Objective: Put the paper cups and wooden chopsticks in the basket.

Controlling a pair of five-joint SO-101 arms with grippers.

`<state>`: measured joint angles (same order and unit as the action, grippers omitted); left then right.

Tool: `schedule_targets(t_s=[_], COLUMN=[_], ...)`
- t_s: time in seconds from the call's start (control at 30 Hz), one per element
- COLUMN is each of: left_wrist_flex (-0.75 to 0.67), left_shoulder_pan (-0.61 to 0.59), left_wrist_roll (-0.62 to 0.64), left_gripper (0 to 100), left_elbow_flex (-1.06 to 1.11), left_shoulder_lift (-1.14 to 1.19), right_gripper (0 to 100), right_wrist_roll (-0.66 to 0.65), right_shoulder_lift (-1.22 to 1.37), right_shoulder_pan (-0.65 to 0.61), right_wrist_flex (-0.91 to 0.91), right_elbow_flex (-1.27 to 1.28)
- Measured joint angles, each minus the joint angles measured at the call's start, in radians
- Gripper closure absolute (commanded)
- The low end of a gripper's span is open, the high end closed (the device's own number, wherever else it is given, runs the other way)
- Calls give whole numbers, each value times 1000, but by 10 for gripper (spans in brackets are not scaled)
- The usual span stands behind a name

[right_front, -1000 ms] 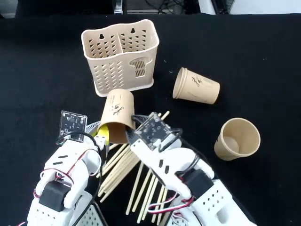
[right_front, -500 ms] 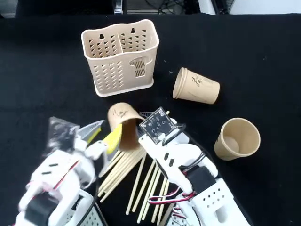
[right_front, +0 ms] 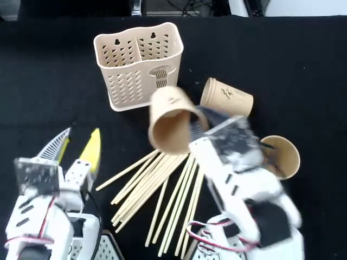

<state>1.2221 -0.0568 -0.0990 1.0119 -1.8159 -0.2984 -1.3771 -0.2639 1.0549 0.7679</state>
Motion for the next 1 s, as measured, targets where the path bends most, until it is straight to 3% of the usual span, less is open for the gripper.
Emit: schedule_targets(t_s=[0.23, 0.47, 0.63, 1.0], left_wrist_flex=[0, 0, -58, -112], left_shoulder_pan=[-52, -52, -52, -52], left_wrist_roll=[-61, -64, -66, -68], left_gripper=[798, 798, 798, 798], left_elbow_flex=[322, 496, 592, 617], left_shoulder_lift=[2, 3, 3, 5], right_gripper=[986, 986, 986, 986], right_wrist_roll=[0, 0, -29, -132], right_shoulder_lift=[224, 565, 724, 847], right_shoulder_pan=[302, 468, 649, 829], right_wrist_flex=[342, 672, 701, 704], right_elbow_flex=[-382, -763, -898, -798])
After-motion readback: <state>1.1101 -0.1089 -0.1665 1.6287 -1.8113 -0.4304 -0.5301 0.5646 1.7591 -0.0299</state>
